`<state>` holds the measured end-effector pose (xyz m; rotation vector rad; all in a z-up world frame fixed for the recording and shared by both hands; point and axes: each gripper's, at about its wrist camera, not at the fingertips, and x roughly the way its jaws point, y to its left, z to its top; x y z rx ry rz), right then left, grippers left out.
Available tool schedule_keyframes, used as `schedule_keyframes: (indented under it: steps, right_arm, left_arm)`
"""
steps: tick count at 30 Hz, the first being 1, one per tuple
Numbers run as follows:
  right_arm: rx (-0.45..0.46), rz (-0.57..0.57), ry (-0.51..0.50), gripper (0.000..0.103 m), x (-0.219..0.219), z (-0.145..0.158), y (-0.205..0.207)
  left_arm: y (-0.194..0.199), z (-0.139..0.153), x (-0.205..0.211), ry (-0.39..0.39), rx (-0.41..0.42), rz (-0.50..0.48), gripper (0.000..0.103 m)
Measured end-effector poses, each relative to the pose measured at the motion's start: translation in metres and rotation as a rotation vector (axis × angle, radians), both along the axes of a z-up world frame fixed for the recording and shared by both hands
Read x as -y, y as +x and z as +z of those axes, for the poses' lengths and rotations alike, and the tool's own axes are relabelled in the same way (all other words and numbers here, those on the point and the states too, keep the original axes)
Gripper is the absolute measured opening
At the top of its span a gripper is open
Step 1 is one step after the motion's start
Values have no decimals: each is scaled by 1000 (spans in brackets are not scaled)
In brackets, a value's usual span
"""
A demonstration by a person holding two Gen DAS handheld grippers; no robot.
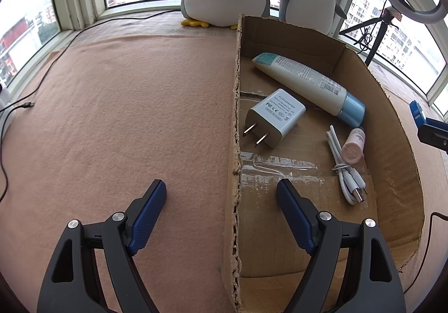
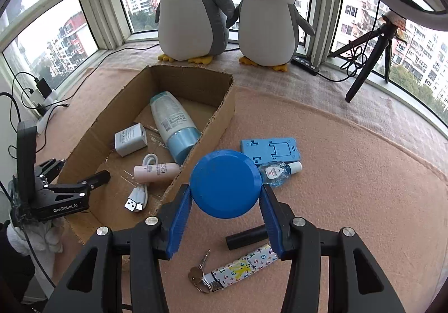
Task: Organize rigid objects
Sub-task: 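Close the right gripper on the blue case and lift it, then carry the blue case into the box and open the right gripper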
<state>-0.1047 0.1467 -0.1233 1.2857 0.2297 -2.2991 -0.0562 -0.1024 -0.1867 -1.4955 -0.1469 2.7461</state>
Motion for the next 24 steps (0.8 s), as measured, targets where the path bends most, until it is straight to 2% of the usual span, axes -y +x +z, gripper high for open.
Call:
schedule_keyframes:
  steps: [4,9,24]
  right_arm:
    - [-30,43,-34,45,20,19,2]
    - [-27,89,-72,45,48,27,0]
    - [7,152,-43,45,99,8,-8]
  left_arm:
    - [0,0,0,0,0,0,82]
    - [0,0,0,0,0,0,82]
    - [0,0,1,0,0,0,82]
